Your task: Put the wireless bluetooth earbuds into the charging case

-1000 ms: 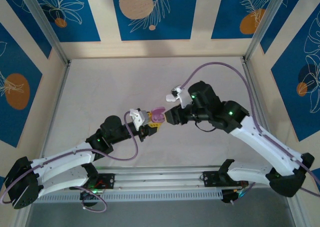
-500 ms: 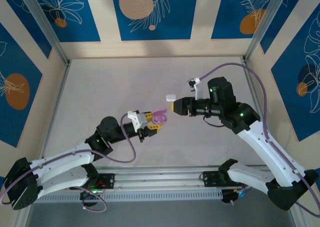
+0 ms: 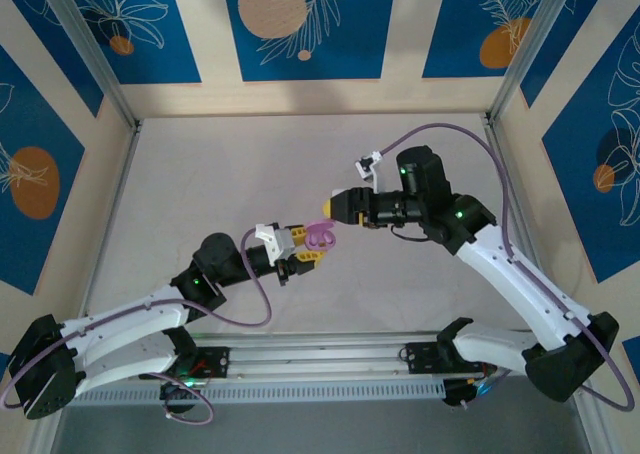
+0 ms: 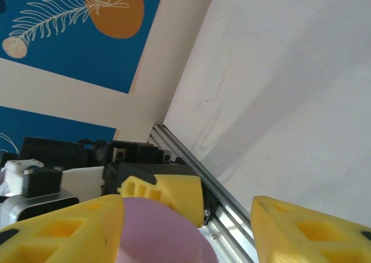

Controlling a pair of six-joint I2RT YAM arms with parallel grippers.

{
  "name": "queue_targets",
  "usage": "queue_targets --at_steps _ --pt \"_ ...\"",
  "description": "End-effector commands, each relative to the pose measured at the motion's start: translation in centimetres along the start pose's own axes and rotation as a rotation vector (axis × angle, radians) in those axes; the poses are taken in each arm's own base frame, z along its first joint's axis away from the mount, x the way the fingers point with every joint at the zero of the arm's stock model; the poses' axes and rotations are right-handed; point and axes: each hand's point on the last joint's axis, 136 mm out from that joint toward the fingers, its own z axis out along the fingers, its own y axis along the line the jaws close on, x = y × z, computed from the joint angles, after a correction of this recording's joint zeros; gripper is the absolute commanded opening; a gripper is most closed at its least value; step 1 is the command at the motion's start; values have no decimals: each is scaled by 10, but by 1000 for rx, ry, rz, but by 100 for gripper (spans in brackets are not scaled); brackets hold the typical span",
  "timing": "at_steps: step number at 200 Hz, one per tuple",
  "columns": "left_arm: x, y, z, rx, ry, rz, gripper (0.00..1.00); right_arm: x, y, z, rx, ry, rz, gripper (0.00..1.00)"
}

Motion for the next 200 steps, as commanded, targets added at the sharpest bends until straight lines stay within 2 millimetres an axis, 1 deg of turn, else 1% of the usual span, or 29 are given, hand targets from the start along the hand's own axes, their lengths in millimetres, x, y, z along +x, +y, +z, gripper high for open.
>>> queue_targets --at_steps 1,36,72,101,130,169,200 --pt "-20 -5 0 23 -73 15 33 10 7 1 -27 60 9 60" --pt "-25 -3 1 11 -86 8 33 21 1 5 -16 121 9 58" --pt "-27 -1 0 1 -95 4 33 26 3 0 -30 122 1 58" --pt "-31 0 0 -6 -111 -7 33 31 12 -5 -121 136 16 59" --pt "-34 1 0 -10 -128 -22 33 38 16 -9 -207 166 33 59" --pt "-37 1 0 -12 -142 -28 33 42 10 -4 -218 192 67 59" --pt "-35 3 -1 -22 -140 -25 33 44 16 -1 -269 216 76 58"
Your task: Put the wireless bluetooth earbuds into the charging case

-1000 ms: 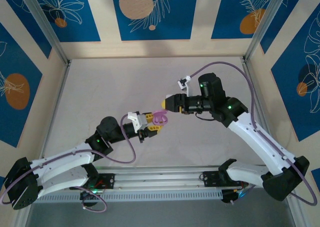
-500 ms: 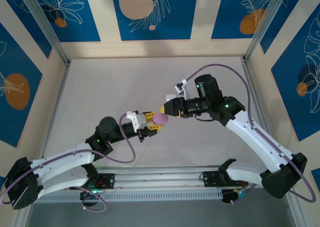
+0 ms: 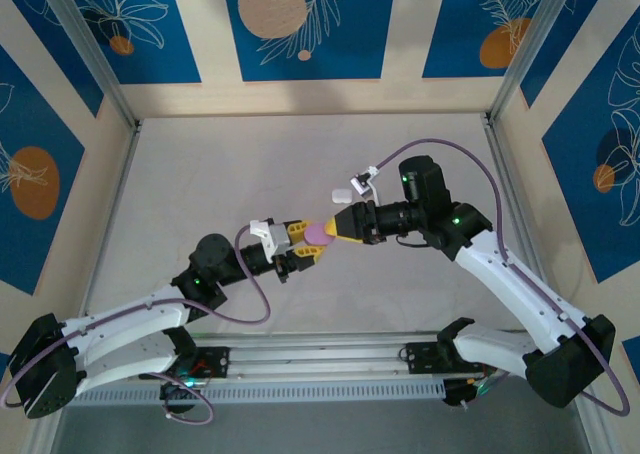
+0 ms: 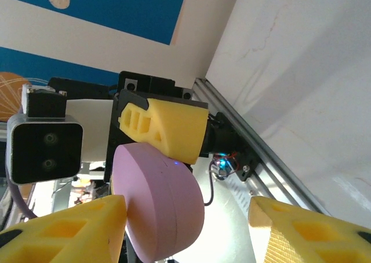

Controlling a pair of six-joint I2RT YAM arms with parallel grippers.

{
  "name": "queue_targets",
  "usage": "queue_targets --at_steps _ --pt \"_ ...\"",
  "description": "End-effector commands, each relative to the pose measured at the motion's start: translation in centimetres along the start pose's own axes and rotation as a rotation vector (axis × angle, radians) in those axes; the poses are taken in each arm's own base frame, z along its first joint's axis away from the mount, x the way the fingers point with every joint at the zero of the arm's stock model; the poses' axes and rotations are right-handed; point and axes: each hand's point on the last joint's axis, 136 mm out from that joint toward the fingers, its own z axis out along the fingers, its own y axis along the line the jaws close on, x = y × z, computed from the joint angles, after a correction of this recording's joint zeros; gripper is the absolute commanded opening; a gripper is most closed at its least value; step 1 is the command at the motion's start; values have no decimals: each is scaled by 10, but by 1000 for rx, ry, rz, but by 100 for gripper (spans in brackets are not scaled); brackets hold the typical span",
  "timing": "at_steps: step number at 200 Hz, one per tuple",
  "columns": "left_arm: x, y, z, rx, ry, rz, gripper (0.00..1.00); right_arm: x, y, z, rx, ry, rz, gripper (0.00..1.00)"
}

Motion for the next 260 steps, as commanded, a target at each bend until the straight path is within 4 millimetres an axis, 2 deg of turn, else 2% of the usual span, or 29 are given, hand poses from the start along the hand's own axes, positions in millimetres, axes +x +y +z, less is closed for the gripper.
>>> queue_targets --at_steps 1,70,174,247,260 --pt "-17 -1 0 -7 -63 12 33 6 8 3 -67 45 18 58" --pt "-19 0 1 -8 -68 12 33 11 16 7 -118 88 6 57" --pt "-19 -3 3 9 -58 5 33 9 17 11 -125 96 31 45" --pt "-17 -1 5 2 -50 0 36 9 15 15 -134 114 43 45" --pt "-16 1 5 -5 -43 0 36 9 15 16 -136 117 41 40"
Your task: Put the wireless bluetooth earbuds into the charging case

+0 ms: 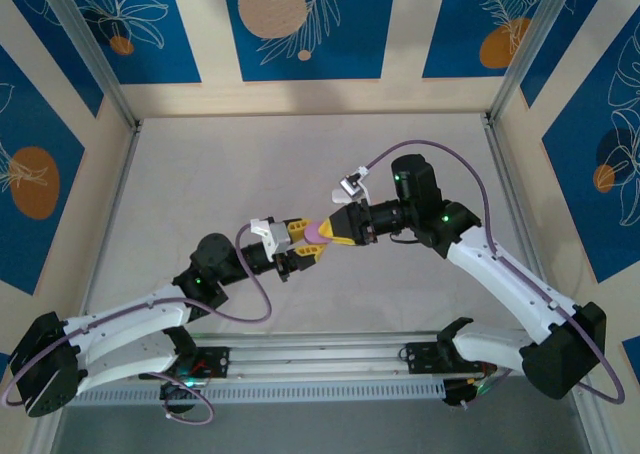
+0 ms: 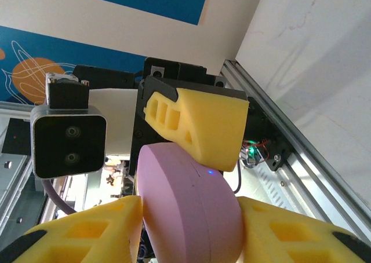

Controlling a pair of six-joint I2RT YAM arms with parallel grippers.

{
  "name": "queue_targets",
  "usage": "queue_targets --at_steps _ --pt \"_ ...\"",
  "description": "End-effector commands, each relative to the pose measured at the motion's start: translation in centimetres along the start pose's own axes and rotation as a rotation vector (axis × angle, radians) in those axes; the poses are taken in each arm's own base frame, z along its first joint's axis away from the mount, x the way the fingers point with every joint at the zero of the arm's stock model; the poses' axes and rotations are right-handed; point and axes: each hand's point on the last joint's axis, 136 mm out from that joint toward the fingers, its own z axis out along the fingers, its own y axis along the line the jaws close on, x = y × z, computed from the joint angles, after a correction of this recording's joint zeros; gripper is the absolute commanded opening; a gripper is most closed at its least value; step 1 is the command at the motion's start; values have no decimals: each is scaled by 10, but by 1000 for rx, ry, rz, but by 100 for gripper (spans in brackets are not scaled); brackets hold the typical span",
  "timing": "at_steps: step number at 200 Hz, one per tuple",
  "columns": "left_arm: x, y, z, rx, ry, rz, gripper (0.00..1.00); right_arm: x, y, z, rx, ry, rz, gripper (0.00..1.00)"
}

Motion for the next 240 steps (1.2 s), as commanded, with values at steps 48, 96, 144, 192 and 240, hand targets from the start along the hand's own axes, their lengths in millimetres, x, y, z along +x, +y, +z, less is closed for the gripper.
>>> queue_targets --at_steps 48,96,144,192,240 --pt "-9 8 2 -56 -3 9 45 1 3 1 -20 12 -7 21" --pt "1 10 -4 -77 56 9 69 -10 0 -12 -5 -77 -18 17" --pt "4 27 -22 -212 90 -53 78 -29 -39 -38 117 -277 4 17" --pt "16 60 -49 -454 216 -179 82 -30 -135 -67 295 -439 237 18" --pt "45 88 -77 -674 378 -276 90 -21 -200 -71 332 -476 407 18"
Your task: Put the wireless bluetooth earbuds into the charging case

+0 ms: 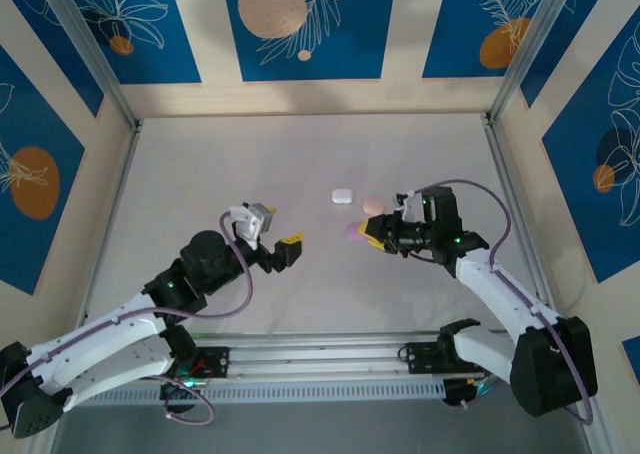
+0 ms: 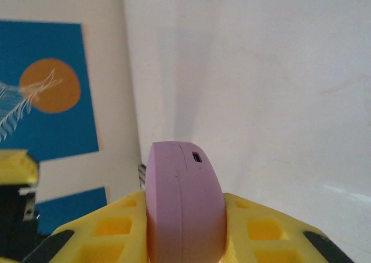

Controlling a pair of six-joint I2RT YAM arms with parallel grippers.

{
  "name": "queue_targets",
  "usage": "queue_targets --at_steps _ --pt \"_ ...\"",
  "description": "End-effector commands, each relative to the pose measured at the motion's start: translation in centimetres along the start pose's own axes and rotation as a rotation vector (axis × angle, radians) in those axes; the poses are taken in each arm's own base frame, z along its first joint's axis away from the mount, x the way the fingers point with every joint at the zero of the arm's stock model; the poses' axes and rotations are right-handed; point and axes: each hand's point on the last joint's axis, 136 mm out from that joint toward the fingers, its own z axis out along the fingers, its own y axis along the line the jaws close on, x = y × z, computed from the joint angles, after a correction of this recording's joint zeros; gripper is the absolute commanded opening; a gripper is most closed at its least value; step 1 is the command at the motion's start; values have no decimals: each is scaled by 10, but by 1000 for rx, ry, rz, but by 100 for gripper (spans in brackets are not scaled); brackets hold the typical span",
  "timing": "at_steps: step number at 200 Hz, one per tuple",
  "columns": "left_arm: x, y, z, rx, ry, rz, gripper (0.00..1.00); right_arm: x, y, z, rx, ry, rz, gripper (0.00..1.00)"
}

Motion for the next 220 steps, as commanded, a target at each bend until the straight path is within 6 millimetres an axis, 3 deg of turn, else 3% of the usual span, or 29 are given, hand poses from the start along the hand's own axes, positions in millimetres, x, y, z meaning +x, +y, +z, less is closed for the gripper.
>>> queue_targets --at_steps 1,29,83,143,194,220 --pt "19 35 -5 -191 117 -77 90 -10 -12 7 -2 -30 29 18" --pt "32 54 -8 -268 155 -144 96 -15 -32 23 39 -3 60 19" --pt "32 52 -15 -228 131 -144 100 -26 -56 65 83 78 90 20" --pt "32 51 -19 -219 125 -136 100 -29 -65 110 129 164 86 22" --pt "30 52 -20 -220 119 -129 100 -26 -85 109 226 178 87 26" --pt "30 51 -18 -215 115 -129 100 -27 -89 102 265 166 71 35"
